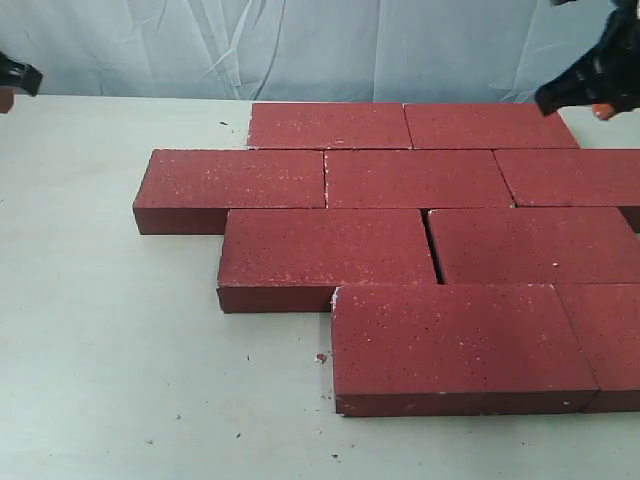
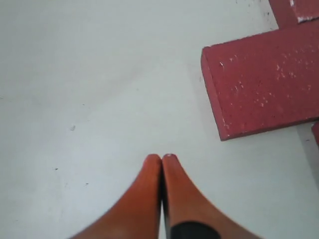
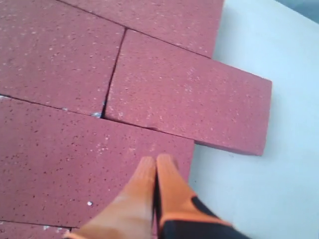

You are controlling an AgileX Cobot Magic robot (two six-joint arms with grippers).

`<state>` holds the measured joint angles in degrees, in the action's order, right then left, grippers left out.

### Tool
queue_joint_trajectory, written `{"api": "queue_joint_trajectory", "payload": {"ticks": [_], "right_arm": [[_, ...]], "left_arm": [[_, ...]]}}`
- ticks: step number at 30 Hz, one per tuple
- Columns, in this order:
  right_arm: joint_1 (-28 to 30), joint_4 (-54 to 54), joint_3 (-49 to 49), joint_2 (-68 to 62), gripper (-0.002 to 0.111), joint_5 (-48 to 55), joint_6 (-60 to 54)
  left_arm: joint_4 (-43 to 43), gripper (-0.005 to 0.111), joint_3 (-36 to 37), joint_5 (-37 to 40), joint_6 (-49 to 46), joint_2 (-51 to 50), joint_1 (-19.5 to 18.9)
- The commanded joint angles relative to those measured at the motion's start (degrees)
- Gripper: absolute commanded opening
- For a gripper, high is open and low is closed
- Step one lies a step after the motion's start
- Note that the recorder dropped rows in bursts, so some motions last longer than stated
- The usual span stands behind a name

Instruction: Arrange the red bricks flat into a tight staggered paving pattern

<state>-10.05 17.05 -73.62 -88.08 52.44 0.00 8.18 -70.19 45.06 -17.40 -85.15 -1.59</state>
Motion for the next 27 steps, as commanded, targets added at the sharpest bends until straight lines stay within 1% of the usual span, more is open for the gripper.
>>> {"api": "queue_joint_trajectory", "payload": {"ticks": [1, 6, 11, 18, 22, 27], "right_arm": [[5.6, -3.2, 5.2, 7.5, -0.001, -5.2, -0.4], [9.7, -3.6, 12.6, 16.8, -0.001, -16.8, 2.9], [10.6, -3.0, 20.0, 25.3, -0.001, -26.4, 4.8], [10.6, -3.6, 29.6, 36.5, -0.001, -35.4, 4.8], [10.6, -3.6, 35.0, 42.2, -0.001, -40.3, 4.8], [10.6, -3.6, 40.4, 50.1, -0.001, -43.3, 4.8]], "left_arm": [[-0.2, 0.0, 0.4, -1.4, 1.9, 6.1, 0.5], [0.1, 0.0, 6.1, -10.1, 1.9, 13.8, 2.1], [0.4, 0.0, 12.3, -17.3, 2.0, 21.0, 2.9], [1.4, 0.0, 17.3, -21.2, 2.0, 31.2, 2.9], [1.4, 0.0, 22.1, -24.2, 2.0, 38.2, 2.9], [2.8, 0.0, 28.1, -29.6, 2.0, 46.6, 2.9]]}}
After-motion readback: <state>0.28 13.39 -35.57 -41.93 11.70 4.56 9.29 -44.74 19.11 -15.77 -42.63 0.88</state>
